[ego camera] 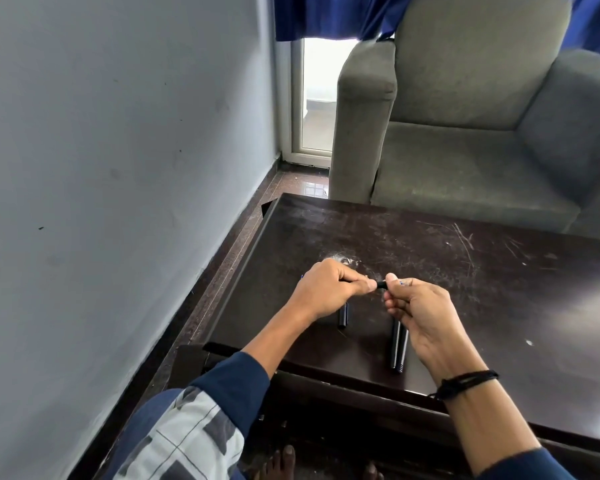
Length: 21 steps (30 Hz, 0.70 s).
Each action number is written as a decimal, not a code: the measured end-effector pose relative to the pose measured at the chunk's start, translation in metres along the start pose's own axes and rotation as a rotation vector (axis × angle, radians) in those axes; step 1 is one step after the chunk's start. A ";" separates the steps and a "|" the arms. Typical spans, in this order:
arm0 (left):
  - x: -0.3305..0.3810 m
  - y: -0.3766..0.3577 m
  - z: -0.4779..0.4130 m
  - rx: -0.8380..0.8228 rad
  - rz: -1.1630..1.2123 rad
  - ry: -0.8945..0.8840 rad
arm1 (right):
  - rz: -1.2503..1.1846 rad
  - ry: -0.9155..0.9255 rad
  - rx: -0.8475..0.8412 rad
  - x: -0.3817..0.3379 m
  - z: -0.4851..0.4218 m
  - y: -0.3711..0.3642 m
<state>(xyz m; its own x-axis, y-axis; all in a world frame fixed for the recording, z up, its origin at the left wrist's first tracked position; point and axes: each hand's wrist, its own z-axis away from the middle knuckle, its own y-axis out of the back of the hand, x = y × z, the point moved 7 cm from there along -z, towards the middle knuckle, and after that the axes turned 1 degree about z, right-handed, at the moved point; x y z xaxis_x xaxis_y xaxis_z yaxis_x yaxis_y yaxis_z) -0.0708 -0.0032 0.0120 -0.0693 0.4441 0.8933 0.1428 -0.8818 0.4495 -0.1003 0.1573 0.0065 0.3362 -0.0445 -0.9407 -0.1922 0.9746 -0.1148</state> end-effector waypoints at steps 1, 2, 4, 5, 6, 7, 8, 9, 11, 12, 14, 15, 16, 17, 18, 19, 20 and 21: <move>-0.001 0.000 0.000 -0.011 0.012 0.010 | -0.001 0.001 -0.002 0.001 0.000 -0.001; -0.002 0.001 0.000 -0.020 0.029 0.017 | -0.003 0.002 -0.005 0.002 0.000 -0.001; -0.003 0.002 0.000 -0.032 0.082 0.038 | -0.011 0.008 -0.011 0.003 0.000 -0.002; -0.003 0.002 0.000 -0.036 0.116 0.055 | -0.017 0.013 -0.014 0.003 0.000 -0.003; -0.003 0.003 0.001 -0.044 0.152 0.072 | -0.026 0.019 -0.018 0.003 0.000 -0.004; -0.003 0.003 0.002 -0.056 0.193 0.086 | -0.033 0.028 -0.023 0.002 0.000 -0.005; -0.002 0.003 0.004 -0.068 0.233 0.095 | -0.035 0.039 -0.029 0.001 0.001 -0.006; -0.001 0.003 0.005 -0.074 0.261 0.103 | -0.033 0.051 -0.035 0.000 0.001 -0.007; 0.001 0.005 0.006 -0.073 0.268 0.107 | -0.027 0.069 -0.051 -0.002 0.001 -0.007; 0.001 0.006 0.007 -0.069 0.263 0.107 | -0.022 0.075 -0.061 -0.003 0.000 -0.008; 0.000 0.010 0.006 -0.054 0.234 0.101 | 0.009 0.085 -0.069 -0.003 -0.001 -0.007; -0.001 0.011 0.006 -0.048 0.213 0.098 | 0.035 0.091 -0.056 -0.004 -0.003 -0.005; -0.002 0.012 0.006 -0.042 0.187 0.098 | 0.070 0.102 -0.030 -0.004 -0.004 -0.003; -0.003 0.012 0.005 -0.038 0.163 0.101 | 0.107 0.117 -0.001 -0.005 -0.005 0.000; -0.003 0.013 0.005 -0.035 0.147 0.102 | 0.138 0.132 0.024 -0.006 -0.006 0.002; -0.004 0.012 0.005 -0.037 0.140 0.102 | 0.156 0.146 0.038 -0.006 -0.006 0.004; -0.003 0.012 0.005 -0.042 0.139 0.102 | 0.166 0.157 0.042 -0.007 -0.007 0.004; -0.003 0.011 0.005 -0.046 0.138 0.104 | 0.171 0.166 0.041 -0.007 -0.007 0.004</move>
<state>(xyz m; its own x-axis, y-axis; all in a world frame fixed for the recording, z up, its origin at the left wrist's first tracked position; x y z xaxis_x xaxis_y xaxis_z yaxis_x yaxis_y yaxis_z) -0.0637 -0.0136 0.0139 -0.1538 0.3014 0.9410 0.1127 -0.9408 0.3197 -0.1095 0.1602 0.0102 0.1452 0.0898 -0.9853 -0.1945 0.9790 0.0605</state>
